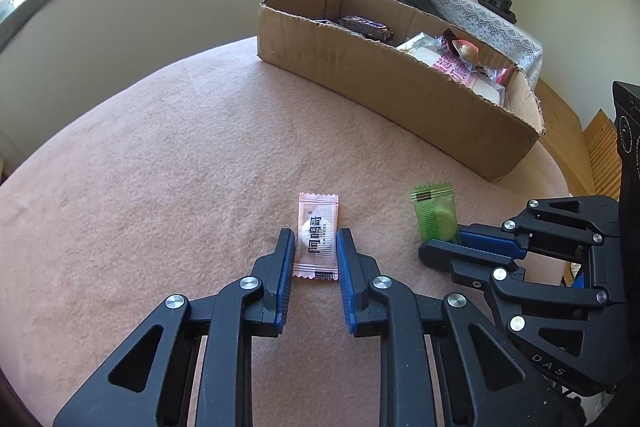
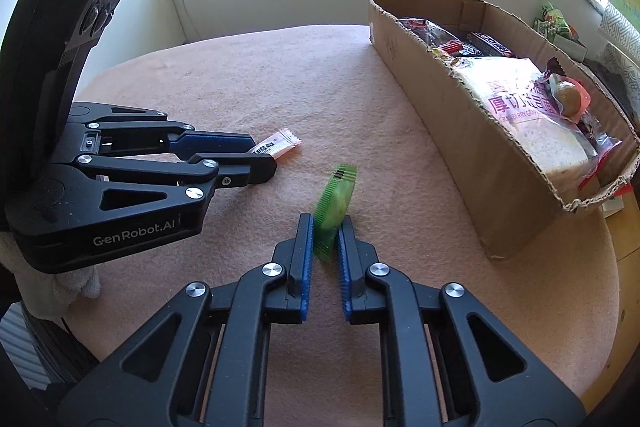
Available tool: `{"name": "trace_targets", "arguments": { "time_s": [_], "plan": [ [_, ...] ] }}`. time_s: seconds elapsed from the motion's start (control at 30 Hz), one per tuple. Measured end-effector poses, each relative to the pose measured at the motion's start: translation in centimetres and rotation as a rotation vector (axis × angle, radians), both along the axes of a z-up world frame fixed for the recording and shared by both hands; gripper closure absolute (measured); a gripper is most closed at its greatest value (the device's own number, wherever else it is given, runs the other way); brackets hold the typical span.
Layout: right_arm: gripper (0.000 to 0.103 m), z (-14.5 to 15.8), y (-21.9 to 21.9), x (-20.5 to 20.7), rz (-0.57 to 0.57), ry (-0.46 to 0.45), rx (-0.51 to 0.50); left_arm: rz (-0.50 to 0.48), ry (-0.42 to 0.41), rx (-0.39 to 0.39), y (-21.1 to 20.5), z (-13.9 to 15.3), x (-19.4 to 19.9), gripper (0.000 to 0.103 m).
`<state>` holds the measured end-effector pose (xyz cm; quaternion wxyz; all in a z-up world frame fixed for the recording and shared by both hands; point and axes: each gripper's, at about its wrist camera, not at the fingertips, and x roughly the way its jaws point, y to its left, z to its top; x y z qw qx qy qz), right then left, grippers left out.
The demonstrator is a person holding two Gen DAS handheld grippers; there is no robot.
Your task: Organize snacks
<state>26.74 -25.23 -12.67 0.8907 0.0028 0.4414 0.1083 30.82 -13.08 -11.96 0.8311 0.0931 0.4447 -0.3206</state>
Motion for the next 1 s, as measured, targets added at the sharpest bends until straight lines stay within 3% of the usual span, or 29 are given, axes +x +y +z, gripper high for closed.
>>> {"name": "trace_targets", "arguments": {
  "time_s": [0.33,1.0],
  "plan": [
    [0.098,0.8,-0.2,-0.1,-0.016,-0.035,0.018,0.043,-0.010,-0.051,1.4,1.1,-0.1,0.084],
    [0.098,6.9,-2.9,1.2,-0.025,-0.158,0.003,0.056,-0.142,-0.130,-0.7,6.5,0.9,0.084]
  ]
}}
